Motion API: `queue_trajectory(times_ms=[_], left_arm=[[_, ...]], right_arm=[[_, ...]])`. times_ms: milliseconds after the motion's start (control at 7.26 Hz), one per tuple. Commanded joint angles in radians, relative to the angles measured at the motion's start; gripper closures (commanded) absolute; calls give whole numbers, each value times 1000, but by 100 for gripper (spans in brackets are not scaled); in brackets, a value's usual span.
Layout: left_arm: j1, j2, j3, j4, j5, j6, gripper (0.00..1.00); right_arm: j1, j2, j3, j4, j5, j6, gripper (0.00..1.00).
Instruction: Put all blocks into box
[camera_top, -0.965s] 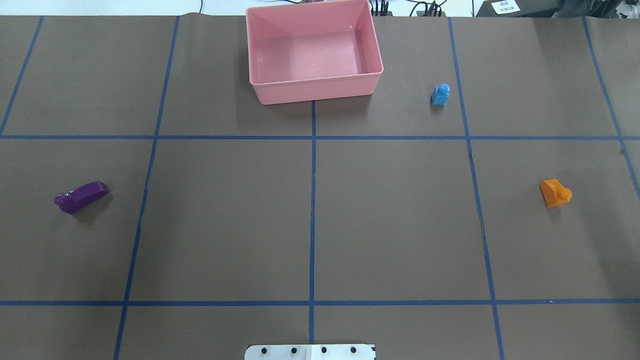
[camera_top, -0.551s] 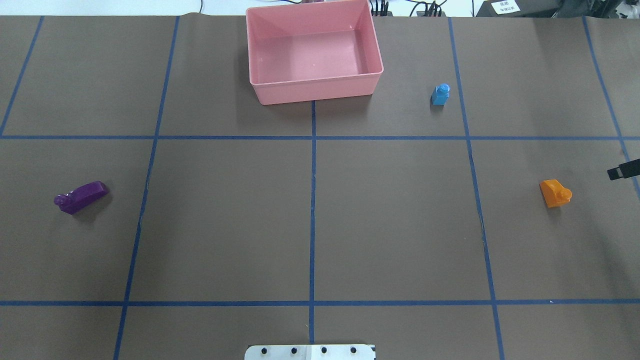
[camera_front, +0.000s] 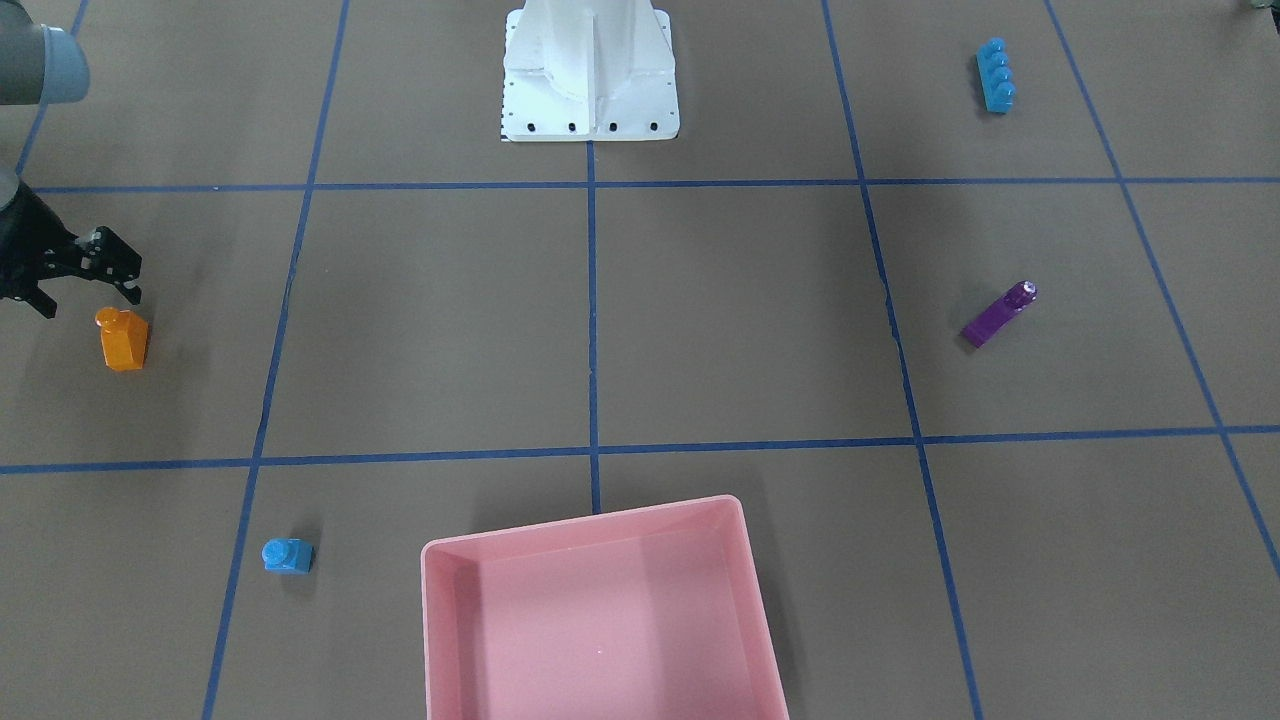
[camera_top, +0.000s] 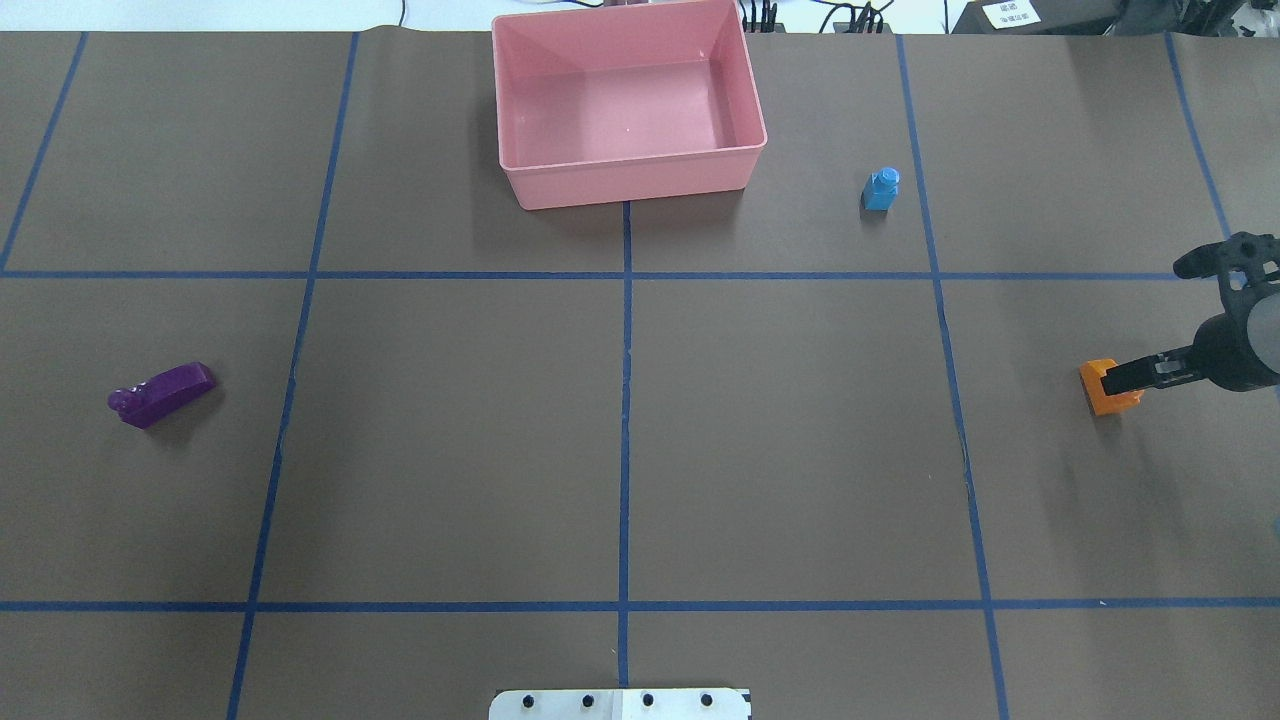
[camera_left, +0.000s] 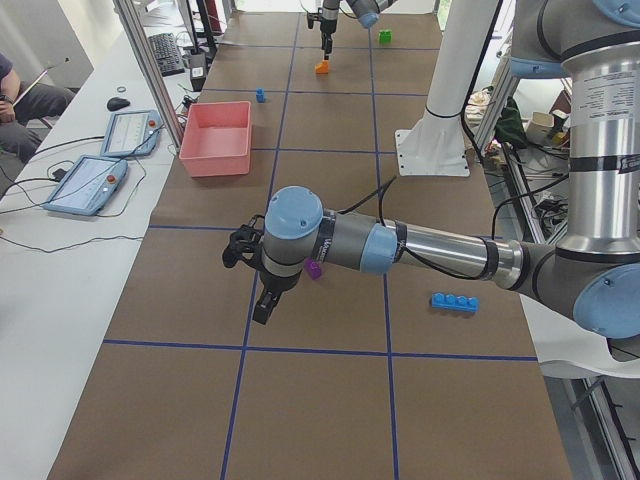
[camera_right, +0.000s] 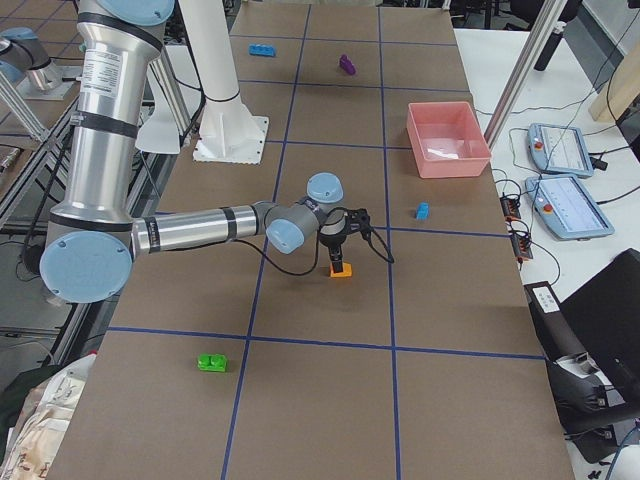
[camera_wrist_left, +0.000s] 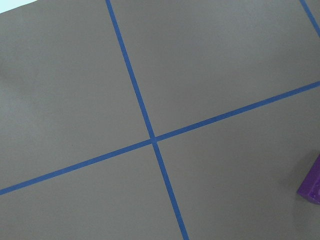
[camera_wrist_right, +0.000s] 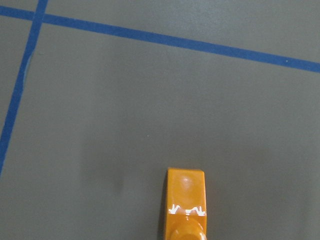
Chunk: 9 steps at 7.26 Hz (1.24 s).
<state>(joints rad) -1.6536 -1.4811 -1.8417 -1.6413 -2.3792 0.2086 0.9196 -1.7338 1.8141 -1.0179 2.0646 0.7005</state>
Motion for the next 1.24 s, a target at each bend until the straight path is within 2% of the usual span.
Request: queue_trajectory(times_ms=[0, 413, 551, 689, 1103], left_arm=[[0, 1, -1, 0, -2, 0, 0], [0, 1, -4, -6, 0, 0, 0], [0, 2, 1, -18, 0, -2, 0], [0, 2, 1, -20, 0, 0, 0], [0, 4, 1, -20, -2, 0, 0]], right_arm=[[-28, 30, -50, 1, -40, 2, 0], [-31, 25, -62, 2, -50, -19, 1], [-33, 26, -79, 2, -50, -77, 11], [-33, 26, -94, 4, -52, -102, 18], [-34, 30, -95, 4, -50, -95, 18]])
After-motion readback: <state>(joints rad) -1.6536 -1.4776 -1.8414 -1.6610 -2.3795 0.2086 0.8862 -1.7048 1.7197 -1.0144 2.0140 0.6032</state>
